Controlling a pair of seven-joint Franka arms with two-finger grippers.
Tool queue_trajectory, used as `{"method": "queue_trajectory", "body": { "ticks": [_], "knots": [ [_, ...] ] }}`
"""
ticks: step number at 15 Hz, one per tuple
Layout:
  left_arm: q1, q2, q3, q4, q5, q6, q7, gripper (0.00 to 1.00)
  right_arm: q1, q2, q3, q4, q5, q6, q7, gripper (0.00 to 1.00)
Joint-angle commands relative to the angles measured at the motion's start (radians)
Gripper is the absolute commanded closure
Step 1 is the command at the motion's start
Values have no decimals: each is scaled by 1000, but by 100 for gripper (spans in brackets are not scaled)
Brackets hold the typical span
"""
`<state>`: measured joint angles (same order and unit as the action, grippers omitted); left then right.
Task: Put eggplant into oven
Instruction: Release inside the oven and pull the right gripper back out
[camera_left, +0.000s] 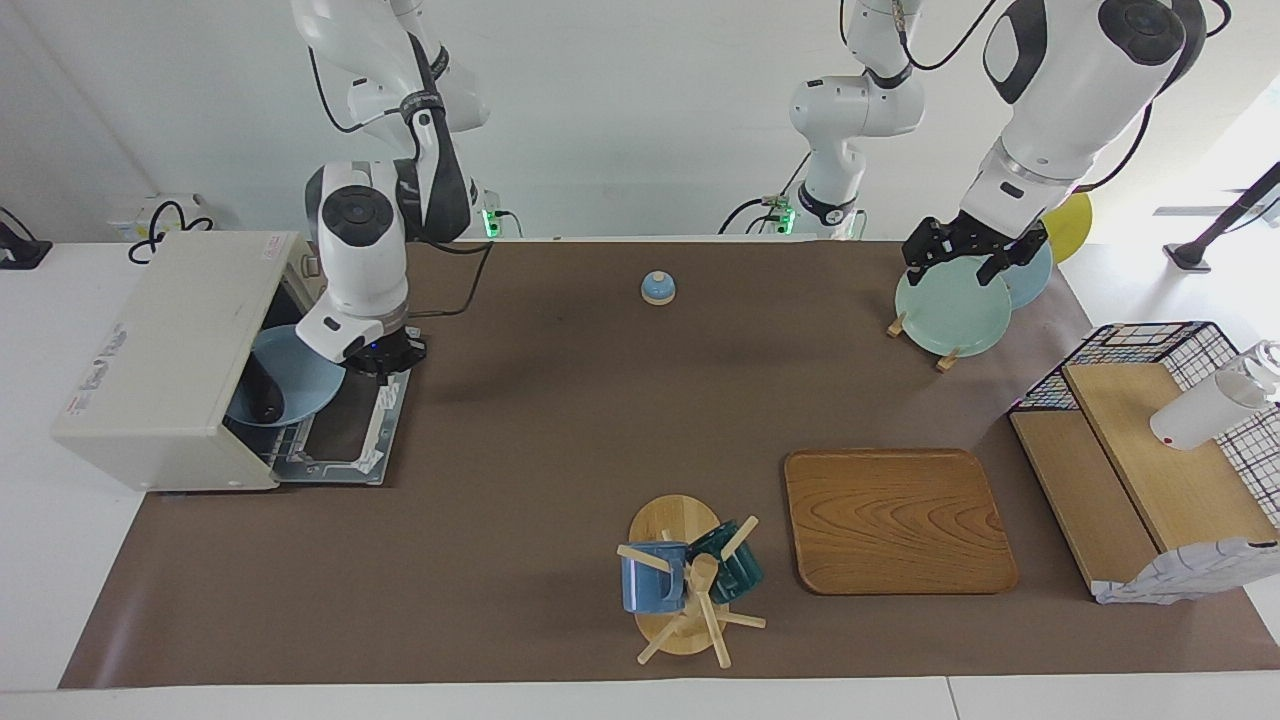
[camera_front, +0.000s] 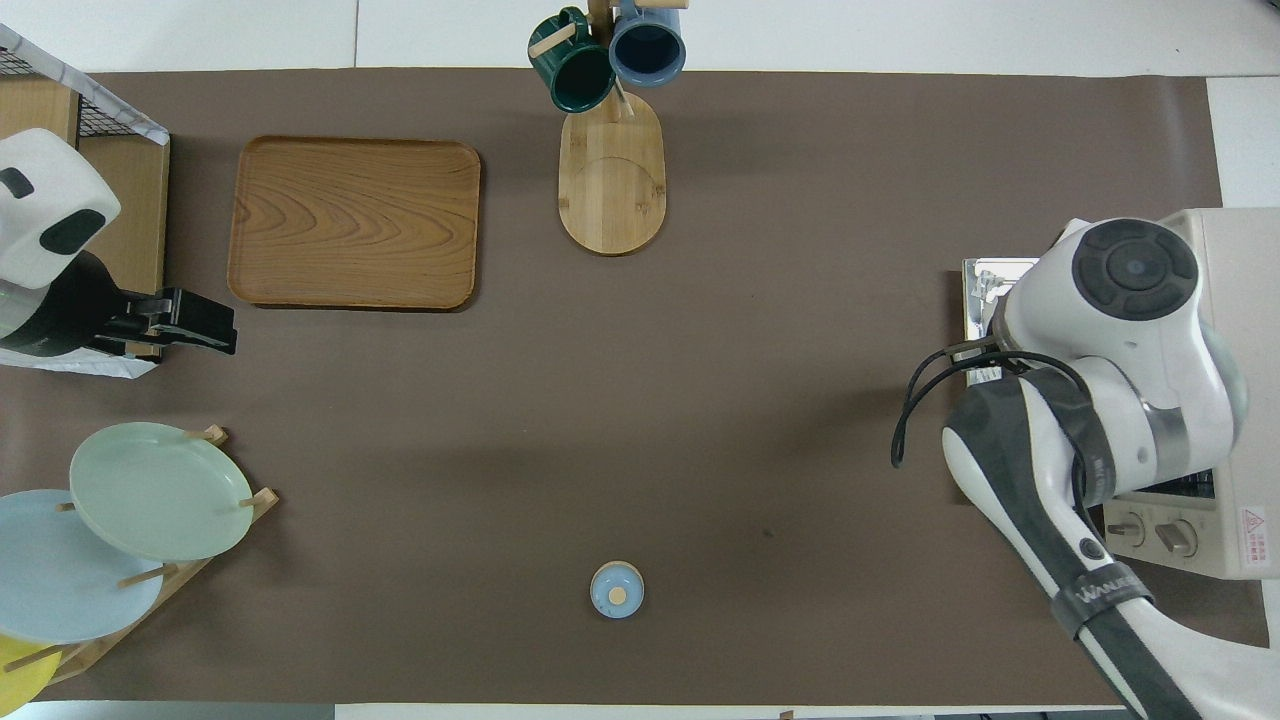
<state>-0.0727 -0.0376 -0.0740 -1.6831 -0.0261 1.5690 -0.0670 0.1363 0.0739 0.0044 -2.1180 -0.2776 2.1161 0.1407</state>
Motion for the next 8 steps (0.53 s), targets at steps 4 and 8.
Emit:
{"method": "queue_trajectory", "body": {
  "ticks": [4,8],
  "knots": [
    [10,-7,-7,-1,14,-4,7,0,0,96,0,-51,0,111,100,100],
    [10,-5,-7,-1,14,-4,7,0,-10,113,-1,-74,-21,136,99,100]
  ]
}}
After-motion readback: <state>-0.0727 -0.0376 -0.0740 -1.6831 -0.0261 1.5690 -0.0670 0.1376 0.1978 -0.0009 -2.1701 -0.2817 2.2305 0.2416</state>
